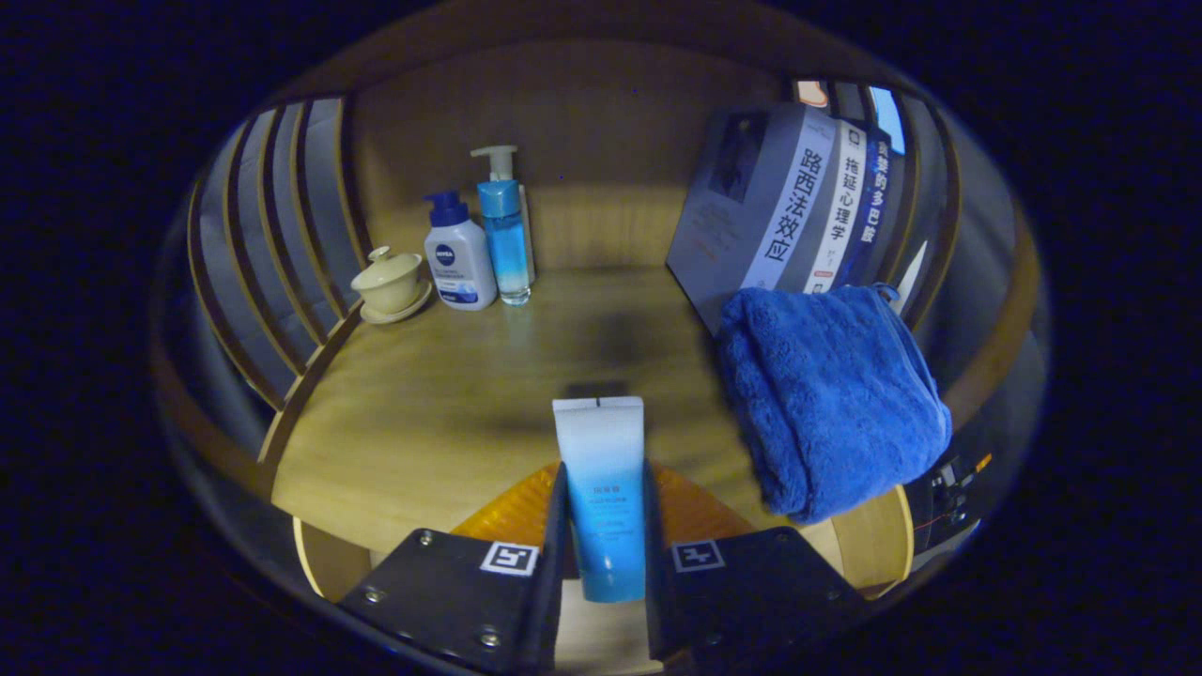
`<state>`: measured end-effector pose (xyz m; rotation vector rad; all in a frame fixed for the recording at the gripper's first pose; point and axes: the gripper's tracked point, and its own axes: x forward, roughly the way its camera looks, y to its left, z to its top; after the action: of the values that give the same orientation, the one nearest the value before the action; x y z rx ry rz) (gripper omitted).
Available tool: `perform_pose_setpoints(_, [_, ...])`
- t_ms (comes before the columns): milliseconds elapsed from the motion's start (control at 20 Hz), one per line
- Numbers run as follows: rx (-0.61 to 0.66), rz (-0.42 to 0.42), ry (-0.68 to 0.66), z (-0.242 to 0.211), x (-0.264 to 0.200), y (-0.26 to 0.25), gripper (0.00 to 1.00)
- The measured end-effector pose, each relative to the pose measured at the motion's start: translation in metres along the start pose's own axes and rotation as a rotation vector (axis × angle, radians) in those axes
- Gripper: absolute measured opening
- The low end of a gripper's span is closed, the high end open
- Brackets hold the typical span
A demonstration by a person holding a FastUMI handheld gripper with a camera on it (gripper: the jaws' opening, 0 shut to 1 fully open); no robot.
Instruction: Pull open the drawer, take out the items inside it, and place them on the countertop above the cabinet.
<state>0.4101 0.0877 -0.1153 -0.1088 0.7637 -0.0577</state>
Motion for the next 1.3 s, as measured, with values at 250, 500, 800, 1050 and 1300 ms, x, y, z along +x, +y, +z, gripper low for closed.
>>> perform_pose_setpoints(250, [0.018,0.010,-0.038,0.011,0.020,0.000,0.37])
perform_pose_setpoints(500, [0.033,-0.001,-0.058,0.015,0.026,0.000,0.46])
perform_pose_setpoints(800, [-0.011,0.012,-0.143,0.020,-0.008,0.013,0.66])
perform_pose_setpoints(1050, [0.021,0.027,-0.328,0.023,-0.082,0.023,0.66])
perform_pose_setpoints(1300, [0.030,-0.017,-0.447,-0.013,-0.150,0.018,0.66])
